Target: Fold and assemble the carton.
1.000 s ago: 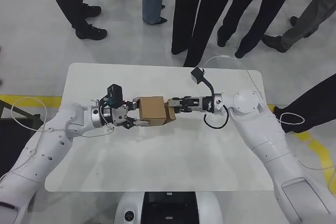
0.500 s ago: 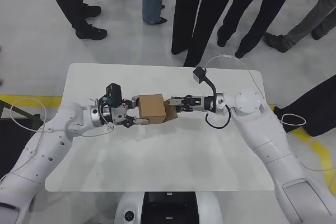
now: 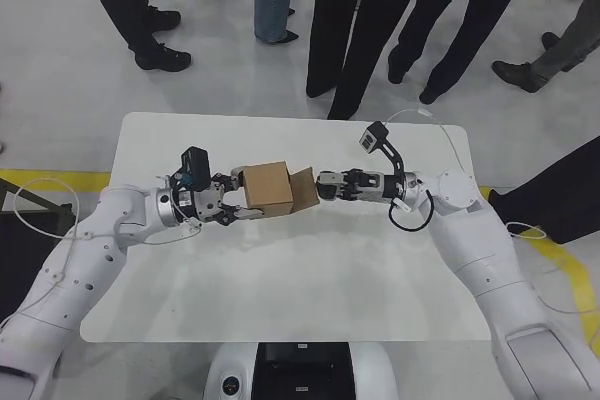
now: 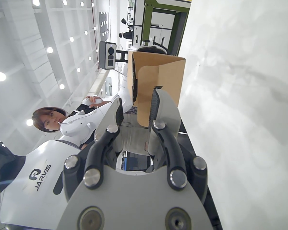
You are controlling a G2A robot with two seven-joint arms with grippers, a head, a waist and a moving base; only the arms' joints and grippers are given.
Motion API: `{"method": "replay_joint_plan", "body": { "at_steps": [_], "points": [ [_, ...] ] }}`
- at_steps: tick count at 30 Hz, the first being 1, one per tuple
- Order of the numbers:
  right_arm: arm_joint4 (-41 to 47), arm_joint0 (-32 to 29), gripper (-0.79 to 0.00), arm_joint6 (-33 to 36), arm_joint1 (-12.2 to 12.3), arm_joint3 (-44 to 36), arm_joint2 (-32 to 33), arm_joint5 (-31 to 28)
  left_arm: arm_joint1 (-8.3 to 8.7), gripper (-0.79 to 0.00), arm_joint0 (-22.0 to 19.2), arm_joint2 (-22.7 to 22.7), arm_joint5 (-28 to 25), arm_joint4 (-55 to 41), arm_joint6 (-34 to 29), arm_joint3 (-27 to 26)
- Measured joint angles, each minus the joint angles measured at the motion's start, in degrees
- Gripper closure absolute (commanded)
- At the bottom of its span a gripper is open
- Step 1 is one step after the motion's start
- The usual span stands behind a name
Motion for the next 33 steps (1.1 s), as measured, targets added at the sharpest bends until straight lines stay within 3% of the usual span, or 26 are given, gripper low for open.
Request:
{"method": "replay_joint_plan", "body": {
  "at_steps": [16, 24, 33],
  "points": [
    [6.59, 0.67, -0.145, 3.23, -1.27, 5.26, -1.64, -2.23, -0.76, -0.379, 1.55, -1.73, 0.13, 1.79, 2.79, -0.81],
    [1.41, 0.94, -0.139, -1.33, -0.54, 8.98, -0.11, -3.40, -1.11, -0.376, 2.56, -2.58, 0.19, 3.05, 4.43, -1.50],
    [0.95, 0.11, -0.191, -0.53, -0.77, 12.15, -1.24, -1.14, -1.46, -0.369, 3.67, -3.86, 0.49, 4.66, 6.99, -1.91]
  ]
}}
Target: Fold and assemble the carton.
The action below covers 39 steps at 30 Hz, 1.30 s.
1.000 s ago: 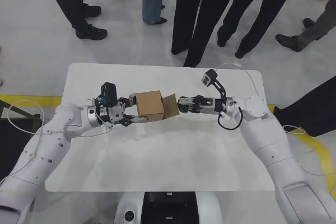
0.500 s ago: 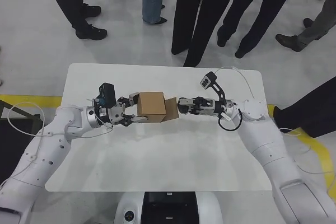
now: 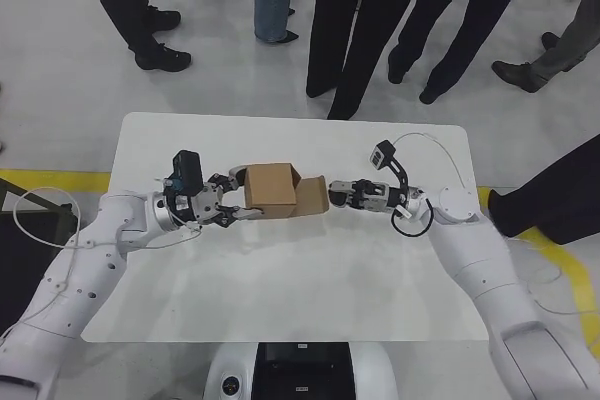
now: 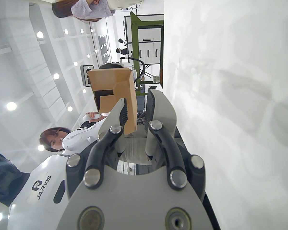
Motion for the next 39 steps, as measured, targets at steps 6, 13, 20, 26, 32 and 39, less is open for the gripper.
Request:
{"method": "replay_joint_plan", "body": {
  "at_steps": [6, 13, 20, 26, 32, 39],
  "points": [
    [2.59, 0.02, -0.185, 2.96, -0.86, 0.46, -1.44, -0.34, -0.24, -0.372, 0.46, -0.67, 0.04, 0.99, 1.09, -0.01],
    [5.34, 0.32, -0.163, 5.08, -1.70, -0.44, -2.38, -1.66, -0.67, -0.376, 0.15, -0.39, -0.21, 1.48, 0.52, 0.30],
    [2.57, 1.08, -0.163, 4.18, -1.39, -2.69, -1.81, -2.58, -1.08, -0.379, -0.21, 0.15, -0.02, 1.80, -1.88, 0.52],
    [-1.27, 0.38, -0.166, 2.20, -0.86, -6.73, -1.54, -1.62, -1.29, -0.379, 0.02, -0.04, -0.10, 1.92, -2.58, 0.33],
    [-4.83, -0.57, -0.172, 0.05, -0.37, -10.98, -1.40, -0.19, -1.50, -0.382, 0.55, -0.16, 0.62, 2.76, -3.24, -0.25],
    [-8.09, -1.55, -0.185, -2.02, 0.13, -14.54, -1.18, 1.60, -1.69, -0.379, 1.14, -0.59, 0.66, 3.40, -3.05, -0.78]
  ]
}}
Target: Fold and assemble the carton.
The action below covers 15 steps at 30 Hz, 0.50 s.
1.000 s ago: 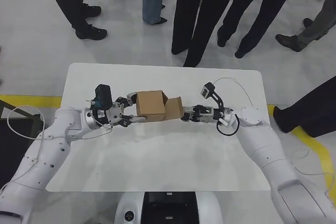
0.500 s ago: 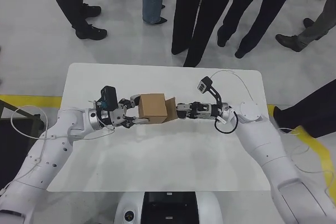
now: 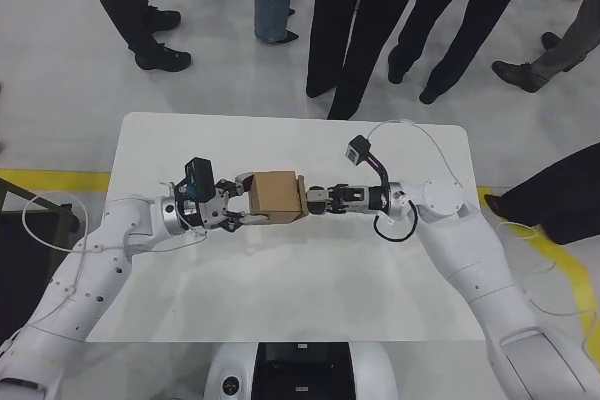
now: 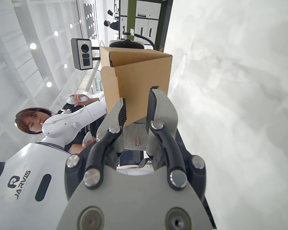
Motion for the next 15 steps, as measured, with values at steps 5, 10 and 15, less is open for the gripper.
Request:
{"method": "replay_joint_plan", "body": {
  "at_steps": [5, 10, 15],
  "points": [
    [-1.29, -0.35, -0.194, -1.01, 0.24, -1.34, 0.18, 0.75, -0.11, -0.376, 0.48, -0.48, 0.03, 0.45, 0.48, -0.20],
    [-0.65, -0.74, -0.197, -0.73, 0.39, -2.40, 0.47, 0.87, -0.22, -0.376, 0.79, -0.85, -0.01, 0.76, 0.73, -0.19],
    [-0.63, -1.00, -0.265, -0.43, 0.52, -3.18, 0.49, 1.06, -0.35, -0.376, 1.01, -1.18, 0.00, 0.96, 0.86, -0.25]
  ]
}}
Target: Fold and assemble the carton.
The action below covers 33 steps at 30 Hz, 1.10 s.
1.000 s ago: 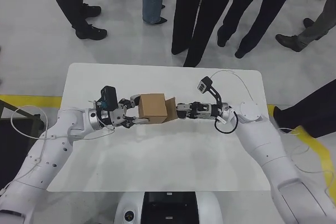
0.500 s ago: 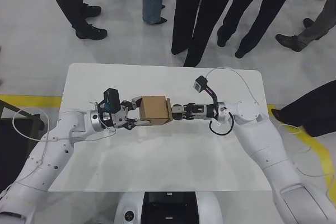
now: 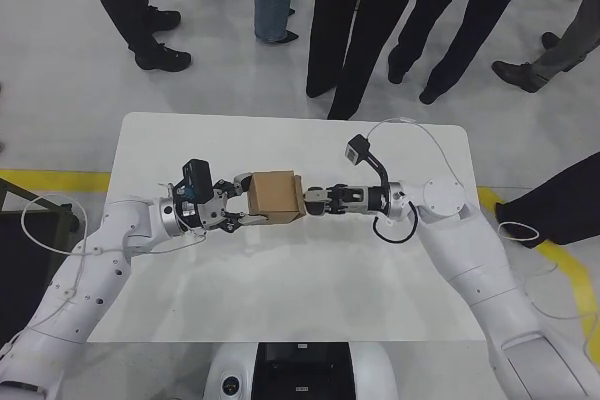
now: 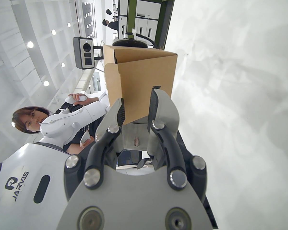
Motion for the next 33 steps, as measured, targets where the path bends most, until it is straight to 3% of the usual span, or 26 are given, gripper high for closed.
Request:
{"method": "replay_joint_plan", "body": {
  "at_steps": [4, 8, 33],
  "points": [
    [-0.69, 0.06, -0.289, -0.20, 0.07, -0.30, -0.19, 0.32, -0.11, -0.376, 0.07, -0.17, 0.00, 0.03, -0.24, -0.02],
    [-1.24, 0.16, -0.206, -0.67, 0.09, -0.36, -0.43, 0.61, -0.23, -0.376, 0.07, -0.32, 0.03, 0.08, -0.58, -0.14],
    [-3.01, 1.17, -0.172, -3.19, 0.22, -0.40, -0.91, 2.03, -0.88, -0.382, 0.84, -0.78, 1.55, 2.97, -1.93, -2.07]
  ]
}}
